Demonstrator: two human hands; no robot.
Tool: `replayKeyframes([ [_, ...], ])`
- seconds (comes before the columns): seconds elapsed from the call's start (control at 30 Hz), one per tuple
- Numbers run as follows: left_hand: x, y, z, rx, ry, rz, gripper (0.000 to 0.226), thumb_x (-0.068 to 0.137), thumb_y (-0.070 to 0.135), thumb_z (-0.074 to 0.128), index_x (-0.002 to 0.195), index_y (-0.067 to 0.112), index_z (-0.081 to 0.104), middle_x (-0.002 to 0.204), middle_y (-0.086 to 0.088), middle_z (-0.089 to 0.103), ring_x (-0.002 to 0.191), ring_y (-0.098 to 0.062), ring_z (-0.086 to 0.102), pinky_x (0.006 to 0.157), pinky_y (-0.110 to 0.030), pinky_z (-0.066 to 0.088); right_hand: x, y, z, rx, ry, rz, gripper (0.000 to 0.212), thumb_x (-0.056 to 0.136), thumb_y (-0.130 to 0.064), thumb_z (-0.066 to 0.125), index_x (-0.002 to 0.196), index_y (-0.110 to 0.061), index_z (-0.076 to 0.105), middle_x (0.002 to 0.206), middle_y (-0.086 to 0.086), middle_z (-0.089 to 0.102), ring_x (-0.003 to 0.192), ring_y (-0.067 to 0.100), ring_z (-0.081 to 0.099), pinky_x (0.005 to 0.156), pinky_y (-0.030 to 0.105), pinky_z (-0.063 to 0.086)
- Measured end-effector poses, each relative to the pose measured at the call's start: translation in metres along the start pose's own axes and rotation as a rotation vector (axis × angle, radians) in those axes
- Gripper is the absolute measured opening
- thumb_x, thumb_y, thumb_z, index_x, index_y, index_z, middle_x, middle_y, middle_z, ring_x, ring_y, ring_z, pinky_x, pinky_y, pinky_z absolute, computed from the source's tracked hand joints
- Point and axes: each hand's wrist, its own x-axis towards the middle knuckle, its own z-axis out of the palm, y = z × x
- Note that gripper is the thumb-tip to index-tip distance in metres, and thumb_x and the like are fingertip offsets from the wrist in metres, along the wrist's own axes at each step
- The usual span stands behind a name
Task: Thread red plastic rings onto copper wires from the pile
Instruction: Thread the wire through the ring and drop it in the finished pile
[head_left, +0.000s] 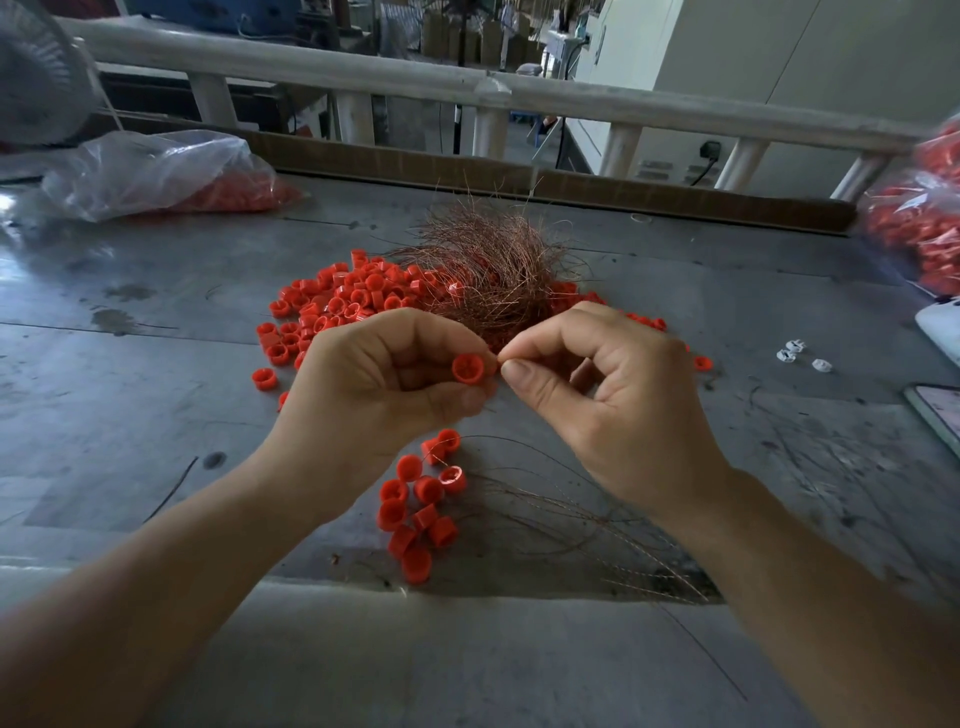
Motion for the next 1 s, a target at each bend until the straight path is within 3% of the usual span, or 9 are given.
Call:
replayKeyframes([
  [0.43, 0.0002, -0.0017, -0.0014, -0.094, 0.02, -0.018, 0.019, 0.052, 0.009, 0.074, 0.07, 0.016, 0.07, 0.072, 0.001, 0.071, 0.065, -0.009, 0.067, 0.06, -0.018, 0.053, -0.0017, 0.0011, 0.0034, -0.029, -0.026, 0.013, 0.005, 0.075, -0.012, 0.065, 0.072, -0.01, 0.069, 0.065, -0.009, 0.055, 0.061, 0.003, 0.051, 0.059, 0.009, 0.038],
  [0.53, 0.0009, -0.0021, -0.0059, -0.221, -0.029, -0.086, 0.034, 0.048, 0.006, 0.08, 0.08, 0.016, 0.075, 0.08, -0.003, 0.073, 0.074, -0.014, 0.07, 0.064, -0.017, 0.053, -0.0007, 0.0021, 0.0009, -0.032, 0.0, 0.03, 0.005, 0.075, -0.013, 0.065, 0.072, -0.012, 0.068, 0.064, -0.007, 0.056, 0.063, 0.005, 0.051, 0.058, 0.009, 0.037],
  [0.67, 0.0013, -0.0019, -0.0079, -0.286, -0.054, -0.134, 0.038, 0.057, 0.008, 0.074, 0.094, 0.015, 0.071, 0.089, -0.005, 0.074, 0.082, -0.018, 0.07, 0.07, -0.021, 0.054, 0.0014, 0.0005, -0.0035, -0.046, 0.029, 0.034, 0.006, 0.075, -0.015, 0.064, 0.072, -0.012, 0.068, 0.066, -0.004, 0.059, 0.065, 0.009, 0.053, 0.058, 0.01, 0.038],
  [1.0, 0.0005, -0.0011, -0.0087, -0.313, -0.066, -0.132, 0.031, 0.067, 0.006, 0.063, 0.093, 0.019, 0.074, 0.092, -0.005, 0.073, 0.088, -0.019, 0.069, 0.072, -0.021, 0.054, 0.0016, -0.001, -0.0042, -0.051, 0.016, 0.038, 0.006, 0.076, -0.015, 0.064, 0.071, -0.014, 0.067, 0.065, -0.005, 0.059, 0.063, 0.008, 0.053, 0.059, 0.009, 0.037],
])
